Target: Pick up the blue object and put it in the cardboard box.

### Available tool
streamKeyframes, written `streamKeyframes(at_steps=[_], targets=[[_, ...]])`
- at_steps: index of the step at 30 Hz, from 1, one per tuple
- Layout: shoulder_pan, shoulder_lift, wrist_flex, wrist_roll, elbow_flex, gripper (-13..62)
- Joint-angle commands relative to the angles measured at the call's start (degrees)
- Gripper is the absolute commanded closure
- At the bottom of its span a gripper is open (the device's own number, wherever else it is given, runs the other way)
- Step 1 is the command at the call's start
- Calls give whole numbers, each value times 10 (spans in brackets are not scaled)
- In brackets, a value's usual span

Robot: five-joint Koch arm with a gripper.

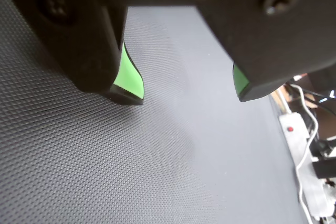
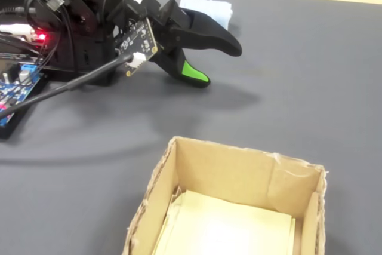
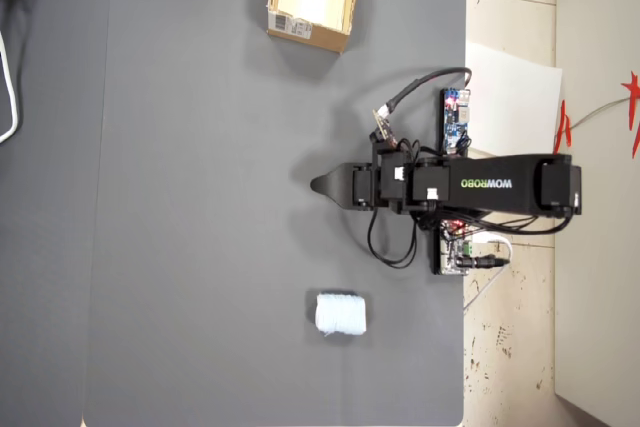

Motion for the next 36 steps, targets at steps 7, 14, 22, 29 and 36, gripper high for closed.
streamKeyframes(at_steps=[7, 14, 22, 29, 36], targets=[[7, 47, 61, 6, 22, 154], [9, 47, 61, 6, 22, 154], [10, 47, 60, 6, 22, 154], [10, 47, 59, 6, 22, 154], [21, 48, 60, 11, 21, 154]])
